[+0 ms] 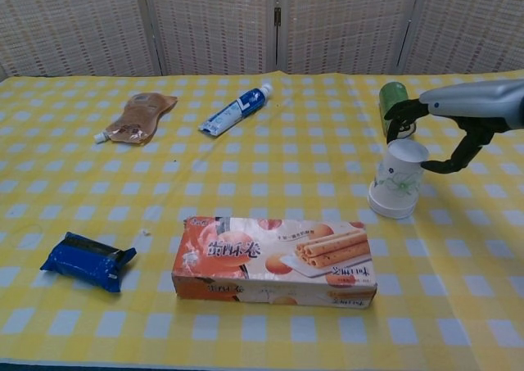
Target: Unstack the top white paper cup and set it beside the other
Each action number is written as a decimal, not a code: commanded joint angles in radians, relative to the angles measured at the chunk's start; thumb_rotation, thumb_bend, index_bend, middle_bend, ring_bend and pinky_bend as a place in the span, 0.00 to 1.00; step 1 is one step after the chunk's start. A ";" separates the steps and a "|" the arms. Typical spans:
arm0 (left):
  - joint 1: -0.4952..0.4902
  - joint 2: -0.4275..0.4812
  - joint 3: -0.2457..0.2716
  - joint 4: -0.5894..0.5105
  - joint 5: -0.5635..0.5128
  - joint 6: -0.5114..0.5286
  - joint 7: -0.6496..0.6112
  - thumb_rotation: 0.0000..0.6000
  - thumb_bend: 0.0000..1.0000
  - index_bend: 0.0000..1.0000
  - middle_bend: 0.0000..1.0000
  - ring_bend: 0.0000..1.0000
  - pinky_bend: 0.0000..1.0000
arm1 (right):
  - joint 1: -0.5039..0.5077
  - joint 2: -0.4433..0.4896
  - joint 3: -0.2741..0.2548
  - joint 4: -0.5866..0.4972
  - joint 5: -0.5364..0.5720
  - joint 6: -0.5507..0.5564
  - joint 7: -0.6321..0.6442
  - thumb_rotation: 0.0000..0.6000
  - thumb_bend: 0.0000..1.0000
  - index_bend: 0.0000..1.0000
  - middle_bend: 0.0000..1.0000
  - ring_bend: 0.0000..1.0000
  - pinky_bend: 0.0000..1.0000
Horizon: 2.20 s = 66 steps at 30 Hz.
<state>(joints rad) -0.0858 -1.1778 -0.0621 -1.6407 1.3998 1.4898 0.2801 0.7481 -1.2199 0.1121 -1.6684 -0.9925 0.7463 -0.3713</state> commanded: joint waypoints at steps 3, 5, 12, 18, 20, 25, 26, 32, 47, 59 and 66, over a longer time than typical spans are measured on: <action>-0.001 0.000 0.000 -0.001 -0.003 -0.004 0.001 1.00 0.20 0.07 0.06 0.05 0.00 | 0.008 -0.003 -0.007 0.001 0.005 0.005 0.001 1.00 0.45 0.32 0.10 0.12 0.09; 0.000 0.000 0.000 -0.002 -0.005 -0.005 0.001 1.00 0.20 0.07 0.06 0.05 0.00 | 0.011 -0.004 -0.010 -0.001 0.006 0.008 0.003 1.00 0.46 0.33 0.11 0.12 0.09; -0.001 0.003 0.000 -0.002 -0.006 -0.007 -0.001 1.00 0.20 0.06 0.06 0.05 0.00 | 0.004 0.027 -0.010 -0.043 -0.022 0.049 0.017 1.00 0.47 0.34 0.12 0.13 0.09; -0.002 0.005 0.000 -0.005 -0.004 -0.008 -0.003 1.00 0.20 0.06 0.06 0.05 0.00 | -0.016 0.095 -0.002 -0.130 -0.062 0.099 0.037 1.00 0.47 0.34 0.13 0.13 0.09; -0.001 0.006 0.000 -0.006 -0.002 -0.007 -0.005 1.00 0.20 0.06 0.05 0.05 0.00 | -0.022 0.114 0.001 -0.150 -0.072 0.111 0.046 1.00 0.47 0.34 0.13 0.14 0.09; 0.001 0.011 0.001 -0.012 0.003 -0.002 -0.010 1.00 0.20 0.06 0.05 0.05 0.00 | -0.037 0.168 0.014 -0.215 -0.110 0.141 0.081 1.00 0.47 0.34 0.13 0.14 0.09; 0.002 0.013 0.002 -0.013 0.005 -0.001 -0.011 1.00 0.20 0.06 0.05 0.05 0.00 | -0.042 0.183 0.019 -0.233 -0.123 0.150 0.093 1.00 0.47 0.34 0.13 0.14 0.09; 0.004 0.016 0.004 -0.018 0.012 0.004 -0.012 1.00 0.20 0.05 0.06 0.05 0.00 | -0.039 0.226 0.045 -0.290 -0.160 0.154 0.137 1.00 0.47 0.34 0.13 0.14 0.09; 0.015 0.012 0.015 -0.005 0.009 0.001 -0.033 1.00 0.20 0.05 0.05 0.05 0.00 | 0.110 -0.008 0.010 -0.103 0.044 0.020 0.003 1.00 0.47 0.34 0.13 0.14 0.09; 0.011 -0.001 0.014 0.015 0.007 -0.013 -0.046 1.00 0.20 0.05 0.05 0.04 0.00 | 0.153 -0.095 -0.018 -0.001 0.124 0.012 -0.026 1.00 0.47 0.34 0.13 0.14 0.09; 0.011 -0.003 0.015 0.018 0.004 -0.017 -0.045 1.00 0.20 0.05 0.05 0.04 0.00 | 0.167 -0.117 -0.022 0.028 0.138 0.012 -0.027 1.00 0.47 0.34 0.13 0.14 0.09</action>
<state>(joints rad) -0.0752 -1.1810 -0.0469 -1.6228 1.4037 1.4725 0.2347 0.9129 -1.3342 0.0916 -1.6432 -0.8567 0.7595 -0.3979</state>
